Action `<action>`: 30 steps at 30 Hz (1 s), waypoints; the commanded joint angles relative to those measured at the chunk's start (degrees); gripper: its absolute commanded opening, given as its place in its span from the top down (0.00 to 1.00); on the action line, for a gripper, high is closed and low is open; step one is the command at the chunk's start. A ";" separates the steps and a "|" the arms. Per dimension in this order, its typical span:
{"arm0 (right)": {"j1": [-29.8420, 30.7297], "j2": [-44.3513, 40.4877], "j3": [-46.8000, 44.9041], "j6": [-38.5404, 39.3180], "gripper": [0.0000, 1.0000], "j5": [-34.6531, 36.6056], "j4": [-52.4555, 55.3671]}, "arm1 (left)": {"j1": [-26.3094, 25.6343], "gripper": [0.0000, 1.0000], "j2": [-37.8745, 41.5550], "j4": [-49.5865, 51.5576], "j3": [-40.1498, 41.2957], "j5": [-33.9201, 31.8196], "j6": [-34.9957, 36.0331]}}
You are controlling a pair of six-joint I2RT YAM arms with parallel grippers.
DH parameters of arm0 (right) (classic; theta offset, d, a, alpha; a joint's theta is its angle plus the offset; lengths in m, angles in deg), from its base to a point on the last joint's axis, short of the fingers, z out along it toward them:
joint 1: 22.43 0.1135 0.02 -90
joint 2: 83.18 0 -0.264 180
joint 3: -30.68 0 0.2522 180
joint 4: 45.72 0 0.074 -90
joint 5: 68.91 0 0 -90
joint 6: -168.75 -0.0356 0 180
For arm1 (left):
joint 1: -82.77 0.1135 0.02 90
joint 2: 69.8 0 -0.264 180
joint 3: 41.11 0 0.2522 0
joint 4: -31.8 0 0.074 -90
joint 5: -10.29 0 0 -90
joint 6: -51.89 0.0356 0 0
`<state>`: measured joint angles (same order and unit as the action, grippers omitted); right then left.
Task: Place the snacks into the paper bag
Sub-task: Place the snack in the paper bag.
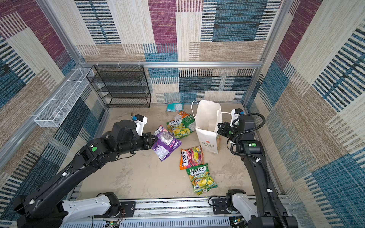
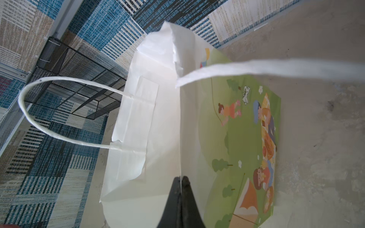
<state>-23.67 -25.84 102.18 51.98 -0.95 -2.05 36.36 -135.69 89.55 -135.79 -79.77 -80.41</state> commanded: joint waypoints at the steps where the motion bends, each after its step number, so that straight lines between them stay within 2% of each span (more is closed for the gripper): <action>1: 0.00 -0.08 0.44 -0.39 1.00 -1.41 -1.61 | -0.90 1.00 -3.03 -1.02 -6.78 -2.45 4.45; 10: 0.00 -0.26 0.54 -0.31 1.00 -2.82 -1.50 | -7.15 1.00 -19.80 0.15 -32.51 -9.47 11.66; 15: 0.01 0.19 1.13 -0.04 1.00 -3.62 -1.08 | -11.38 1.00 -33.83 4.01 -50.93 -17.83 17.72; 21: 0.00 0.02 0.99 -0.46 1.00 -4.62 -1.43 | -13.41 1.00 -51.23 9.33 -73.16 -23.97 21.81; 25: 0.00 -0.02 1.41 -0.74 1.00 -5.12 -1.17 | -13.76 1.00 -56.77 8.69 -77.15 -27.36 23.02; 30: 0.00 -0.14 1.16 -1.29 1.00 -5.21 -1.69 | -13.73 1.00 -59.95 5.79 -75.65 -27.55 24.11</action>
<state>-23.67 -25.73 102.99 51.76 -4.84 -1.57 22.65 -194.70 98.55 -211.68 -105.25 -58.65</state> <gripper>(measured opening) 0.051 0.062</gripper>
